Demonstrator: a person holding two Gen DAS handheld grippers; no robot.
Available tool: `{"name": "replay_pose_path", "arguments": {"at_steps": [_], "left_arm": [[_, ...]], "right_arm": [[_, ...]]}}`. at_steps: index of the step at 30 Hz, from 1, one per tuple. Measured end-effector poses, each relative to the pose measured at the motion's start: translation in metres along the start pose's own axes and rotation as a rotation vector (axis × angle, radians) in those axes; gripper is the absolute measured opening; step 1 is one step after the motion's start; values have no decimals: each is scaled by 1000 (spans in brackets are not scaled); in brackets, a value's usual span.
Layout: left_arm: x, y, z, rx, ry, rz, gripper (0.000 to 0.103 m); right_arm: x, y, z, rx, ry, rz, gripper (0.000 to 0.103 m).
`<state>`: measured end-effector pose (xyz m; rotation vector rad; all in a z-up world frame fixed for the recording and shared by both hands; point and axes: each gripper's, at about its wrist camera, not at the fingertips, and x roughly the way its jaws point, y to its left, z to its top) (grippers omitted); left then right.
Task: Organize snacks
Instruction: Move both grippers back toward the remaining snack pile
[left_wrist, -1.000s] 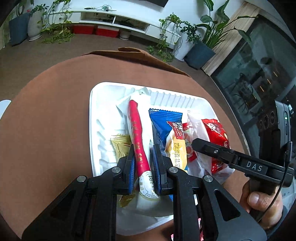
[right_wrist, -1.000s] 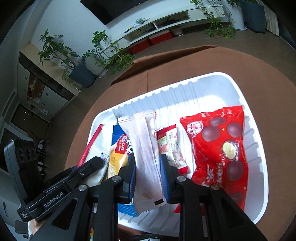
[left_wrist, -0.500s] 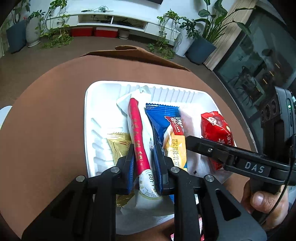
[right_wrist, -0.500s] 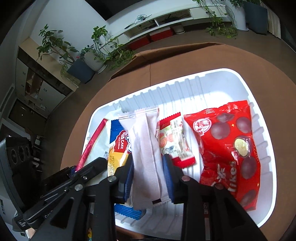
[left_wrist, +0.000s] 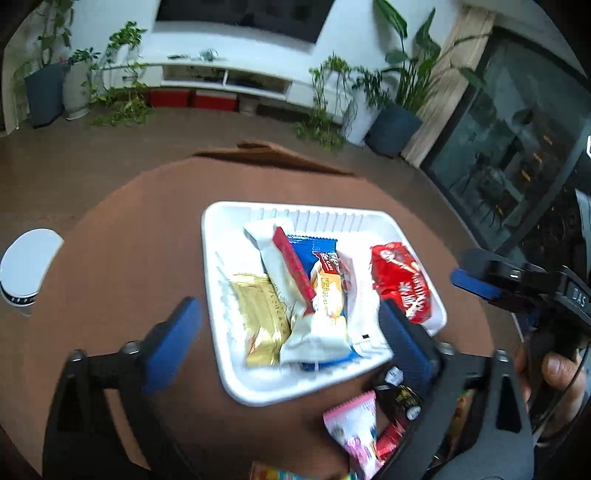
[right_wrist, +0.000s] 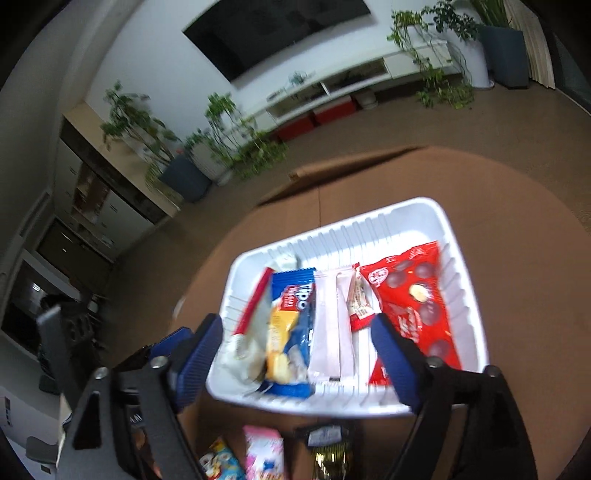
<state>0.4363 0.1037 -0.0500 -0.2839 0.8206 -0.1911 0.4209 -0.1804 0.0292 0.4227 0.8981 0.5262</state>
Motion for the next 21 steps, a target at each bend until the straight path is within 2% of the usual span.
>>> {"name": "replay_pose_path", "arguments": {"at_steps": [6,11,16,21], "left_arm": [[-74,14,-35,-27,-107,12,103],[-114,24,-89,-99,-139,19,103],[-124,21,-153,-168,-95,5,103],[-117,-1,-184,-114,-11,-13,103]], "right_arm": [[-69,-10,-40,9,-90,53,100],[-105,-18,-90,10,-117,25,100],[-127,-26,-147,10,-129,-32,100],[-137,-30,-194,-32,-111,-92,100]]}}
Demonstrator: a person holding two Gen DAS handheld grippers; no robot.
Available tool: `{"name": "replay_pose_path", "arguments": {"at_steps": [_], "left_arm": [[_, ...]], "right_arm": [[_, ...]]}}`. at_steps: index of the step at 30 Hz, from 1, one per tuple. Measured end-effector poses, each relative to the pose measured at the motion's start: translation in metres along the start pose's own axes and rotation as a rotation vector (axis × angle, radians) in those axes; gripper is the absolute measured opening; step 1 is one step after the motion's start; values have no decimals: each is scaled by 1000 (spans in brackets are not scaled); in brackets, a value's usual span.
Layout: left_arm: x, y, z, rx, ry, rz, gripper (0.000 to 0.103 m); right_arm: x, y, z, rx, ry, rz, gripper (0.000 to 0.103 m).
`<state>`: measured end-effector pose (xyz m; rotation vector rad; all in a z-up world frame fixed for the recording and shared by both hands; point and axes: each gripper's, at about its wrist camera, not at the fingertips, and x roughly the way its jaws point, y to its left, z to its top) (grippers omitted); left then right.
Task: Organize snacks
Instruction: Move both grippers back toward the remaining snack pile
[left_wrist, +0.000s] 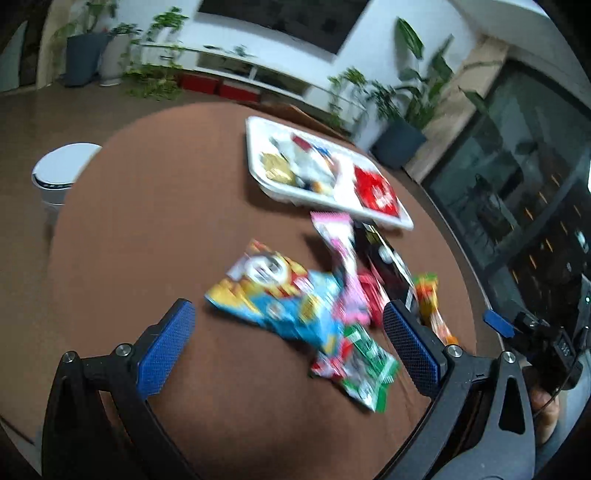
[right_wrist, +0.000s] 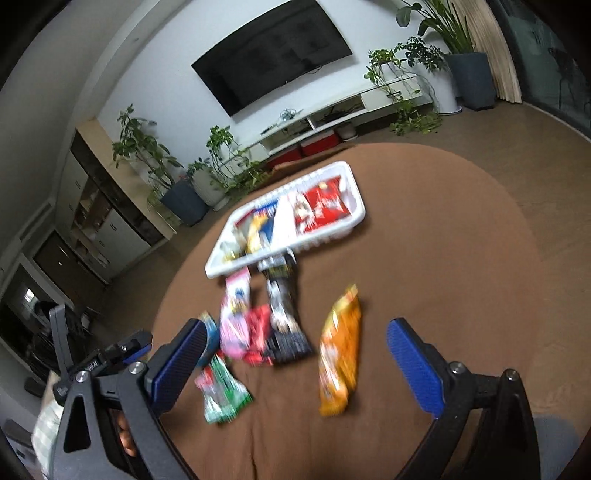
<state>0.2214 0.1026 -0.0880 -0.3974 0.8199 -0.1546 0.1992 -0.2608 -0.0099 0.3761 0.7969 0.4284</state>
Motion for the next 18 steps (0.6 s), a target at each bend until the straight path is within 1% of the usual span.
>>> {"name": "replay_pose_path", "arguments": {"at_steps": [2,4,6,8,10,11,13,15,18], "left_arm": [[5,-9,-6,26,40,5,103],[14,-12,-8,-4,88,27,103],[16,-13,-8,-34,101,25,103],[24,-13,-7,-58,119,53,103],[29,-8,-5,-132,136,60,103],[30,-3,-2,-180,132,55,103],[35,3,7,-243,124,73,102],[42,7,16,-284,139,99,102],[54,7,24,-299,170,127,102]], "right_arm": [[0,-3,-9,-3,18,-12,100],[1,-3,-16,4,27,-10,100],[0,-3,-17,7,27,-5,100],[1,-2,-16,-7,21,-6,100],[0,0,-18,-20,16,-1,100],[0,1,-18,-22,15,2,100],[0,2,-20,-27,12,6,100],[1,1,-22,-30,16,3,100],[1,0,-23,-24,17,6,100]]}}
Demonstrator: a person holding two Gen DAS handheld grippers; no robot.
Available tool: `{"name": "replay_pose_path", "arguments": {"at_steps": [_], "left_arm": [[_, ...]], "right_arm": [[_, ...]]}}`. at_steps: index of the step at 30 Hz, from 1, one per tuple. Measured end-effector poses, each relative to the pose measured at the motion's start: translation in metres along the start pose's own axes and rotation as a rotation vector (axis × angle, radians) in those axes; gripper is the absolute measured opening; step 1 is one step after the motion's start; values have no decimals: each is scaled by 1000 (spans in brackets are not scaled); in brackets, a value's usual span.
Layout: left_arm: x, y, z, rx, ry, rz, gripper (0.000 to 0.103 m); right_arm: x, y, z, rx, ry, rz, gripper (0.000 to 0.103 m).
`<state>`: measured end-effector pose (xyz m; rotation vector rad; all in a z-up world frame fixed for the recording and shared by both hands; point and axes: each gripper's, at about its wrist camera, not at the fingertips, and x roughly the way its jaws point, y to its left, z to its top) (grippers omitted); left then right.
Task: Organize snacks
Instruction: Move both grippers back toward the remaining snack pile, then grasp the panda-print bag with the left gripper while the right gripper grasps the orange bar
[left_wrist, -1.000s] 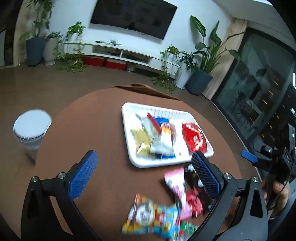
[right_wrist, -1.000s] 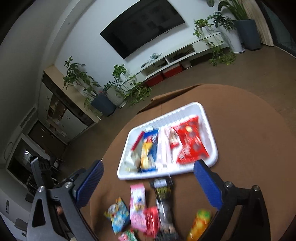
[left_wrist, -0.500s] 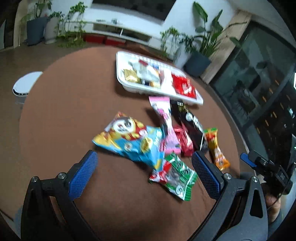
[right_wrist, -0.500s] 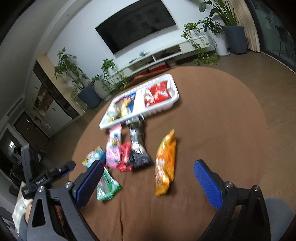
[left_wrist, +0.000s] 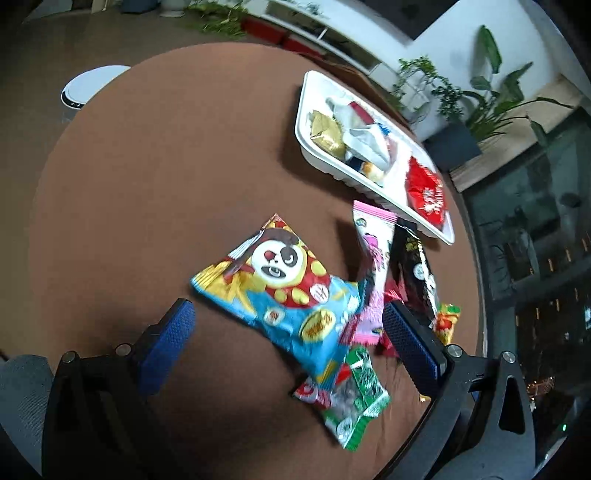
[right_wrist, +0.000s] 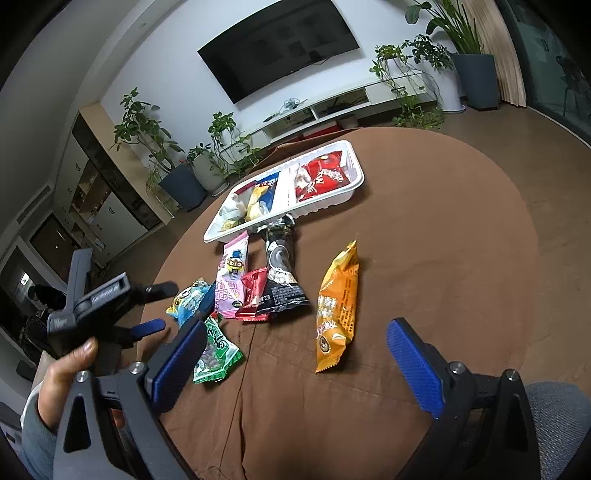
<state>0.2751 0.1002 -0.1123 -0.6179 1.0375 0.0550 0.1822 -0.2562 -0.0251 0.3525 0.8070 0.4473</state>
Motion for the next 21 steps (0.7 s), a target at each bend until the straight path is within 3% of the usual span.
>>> {"name": "replay_pose_path", "arguments": {"at_steps": [11,14,21], "left_arm": [[31,-15,26,38,34,119,101],[34,-17,30,104,44,162,94],[39,-37,28,308,63,313,94]], "right_arm": [[0,0,-1,-17,-8,-6,100],[-2,-1,-1,-32,-14,-11,100],[-1,-4,1,-33,-15,-29,100]]}}
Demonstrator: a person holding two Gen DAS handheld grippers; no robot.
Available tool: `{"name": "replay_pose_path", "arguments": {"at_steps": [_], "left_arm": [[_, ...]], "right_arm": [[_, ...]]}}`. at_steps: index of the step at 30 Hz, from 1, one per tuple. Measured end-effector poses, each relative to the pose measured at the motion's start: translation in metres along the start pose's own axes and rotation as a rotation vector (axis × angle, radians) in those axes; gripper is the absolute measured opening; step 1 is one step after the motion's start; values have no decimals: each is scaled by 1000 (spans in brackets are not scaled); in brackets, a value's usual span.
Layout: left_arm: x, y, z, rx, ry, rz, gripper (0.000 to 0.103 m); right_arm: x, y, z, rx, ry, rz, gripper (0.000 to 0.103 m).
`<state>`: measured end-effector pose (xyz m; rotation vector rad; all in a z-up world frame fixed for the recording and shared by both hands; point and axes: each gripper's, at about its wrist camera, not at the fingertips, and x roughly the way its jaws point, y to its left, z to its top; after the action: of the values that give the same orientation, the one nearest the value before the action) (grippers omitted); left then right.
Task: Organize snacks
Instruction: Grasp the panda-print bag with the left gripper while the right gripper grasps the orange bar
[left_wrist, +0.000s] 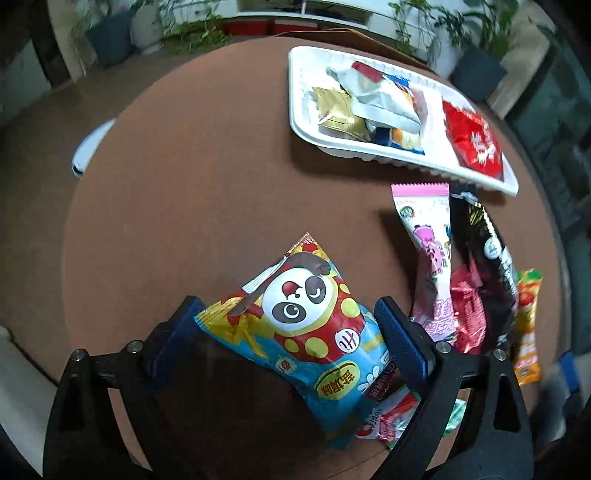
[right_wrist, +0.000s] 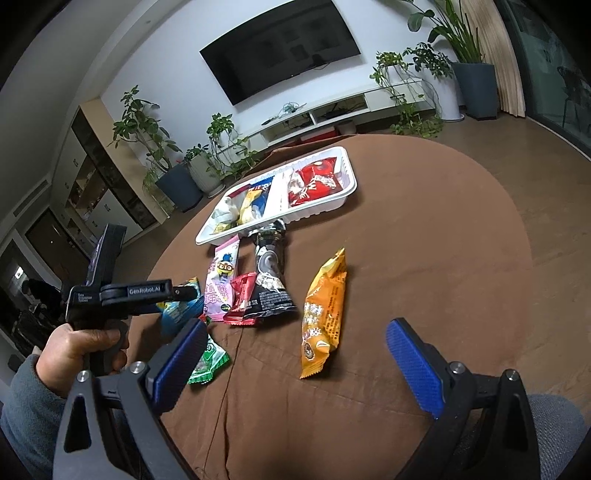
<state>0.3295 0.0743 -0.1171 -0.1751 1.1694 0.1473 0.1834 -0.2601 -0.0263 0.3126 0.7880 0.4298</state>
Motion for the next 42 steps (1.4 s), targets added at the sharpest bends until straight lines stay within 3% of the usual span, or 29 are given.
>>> {"name": "replay_pose_path", "arguments": {"at_steps": [5,9,11,15,28,32,37,42], "left_arm": [[11,-14,0,39,42,1,94],[12,-17,-3,70,32,17,93],[9,-15,-4,73,21,5,87],[1,-10,-10,109,-12,0,57],[-7,5,-15,149,-59,-81,49],[-16,9,-22,146,-87,-115,49],[-28,14,-28,135,-116,-155,48],[-35,13,-38,143,-125,-189,48]], "right_arm": [[4,1,3,-1,15,-7,100],[4,1,8,-8,13,-31,100],[7,1,11,-14,24,-48,100],[14,4,16,-39,44,-65,99],[46,7,27,-112,177,-171,98],[58,5,25,-125,215,-194,89],[72,9,23,-180,261,-222,70],[80,9,17,-199,287,-231,61]]}}
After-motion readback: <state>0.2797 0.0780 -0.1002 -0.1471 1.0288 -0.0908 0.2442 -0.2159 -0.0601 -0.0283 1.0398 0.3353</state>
